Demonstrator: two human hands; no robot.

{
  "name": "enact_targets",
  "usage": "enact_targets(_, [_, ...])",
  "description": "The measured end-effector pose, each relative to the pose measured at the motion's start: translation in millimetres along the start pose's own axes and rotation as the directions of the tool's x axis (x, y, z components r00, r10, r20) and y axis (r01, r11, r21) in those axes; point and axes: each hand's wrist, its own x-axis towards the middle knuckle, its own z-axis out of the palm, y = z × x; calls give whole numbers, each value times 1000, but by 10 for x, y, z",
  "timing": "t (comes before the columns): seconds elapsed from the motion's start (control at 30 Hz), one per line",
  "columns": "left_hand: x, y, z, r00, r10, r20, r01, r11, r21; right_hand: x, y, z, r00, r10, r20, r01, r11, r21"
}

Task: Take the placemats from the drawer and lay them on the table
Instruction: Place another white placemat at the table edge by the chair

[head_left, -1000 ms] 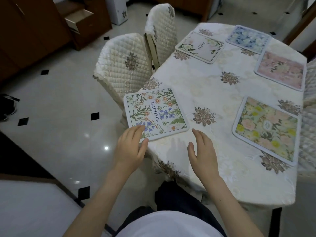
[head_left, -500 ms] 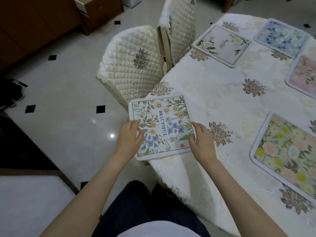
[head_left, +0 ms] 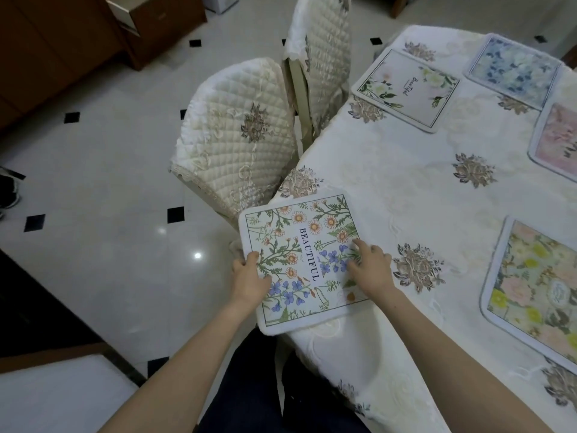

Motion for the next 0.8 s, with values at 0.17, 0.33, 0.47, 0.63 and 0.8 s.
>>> enact_targets(0.17, [96,-5,-139,999,32,37,-26,987,-158,16,-20,-231,999,-5,45,-7,963,268])
enact_targets(0.33, [166,152,-211,995,94,41,-82,971,-226,5,17,-365,998,-56,2,49,891,452])
enact_targets(0.47, [337,406,-286,986,154,60,-135,962,-236,18,70,-487,996,19,-85,30,840,542])
enact_targets(0.63, [752,922,-374,956,275,103,-262,957,-125,151,152,-563,977,169,-127,-34,717,696])
enact_targets(0.8, [1295,1372,-326,928,343,147,-341,939,-38,314,118,-536,938,313,-150,-85,627,774])
